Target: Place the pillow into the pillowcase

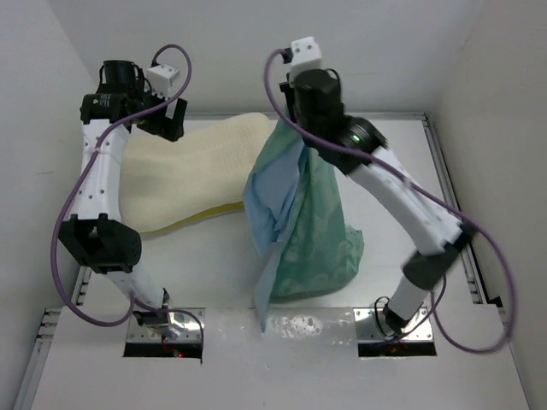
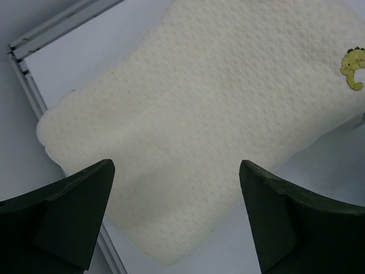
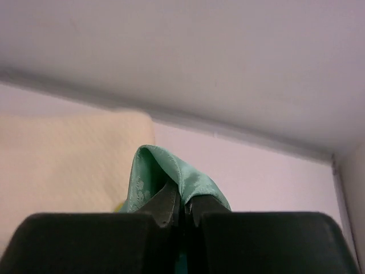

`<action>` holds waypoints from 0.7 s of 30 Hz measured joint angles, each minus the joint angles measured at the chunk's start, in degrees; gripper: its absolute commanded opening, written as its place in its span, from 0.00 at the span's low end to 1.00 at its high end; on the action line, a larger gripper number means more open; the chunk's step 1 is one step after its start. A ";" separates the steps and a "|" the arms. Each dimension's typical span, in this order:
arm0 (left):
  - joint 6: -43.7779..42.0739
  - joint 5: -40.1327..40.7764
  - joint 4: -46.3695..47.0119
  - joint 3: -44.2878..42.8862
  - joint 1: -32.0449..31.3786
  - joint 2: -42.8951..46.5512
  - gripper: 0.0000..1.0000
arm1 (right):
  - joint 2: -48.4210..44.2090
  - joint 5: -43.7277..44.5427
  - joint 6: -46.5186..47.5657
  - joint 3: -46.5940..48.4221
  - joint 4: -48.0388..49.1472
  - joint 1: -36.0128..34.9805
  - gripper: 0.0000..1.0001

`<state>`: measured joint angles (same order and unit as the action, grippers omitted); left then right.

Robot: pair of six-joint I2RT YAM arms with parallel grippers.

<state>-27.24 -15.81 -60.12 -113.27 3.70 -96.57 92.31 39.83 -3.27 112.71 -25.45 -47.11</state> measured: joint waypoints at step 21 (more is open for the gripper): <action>0.79 -4.92 -4.26 17.88 -23.47 -12.02 0.90 | -2.73 -28.52 -22.38 -35.63 -9.14 4.92 0.56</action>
<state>-26.46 -20.73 -64.38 -95.39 -19.77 -108.60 89.58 11.31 -25.65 77.08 -34.59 -42.19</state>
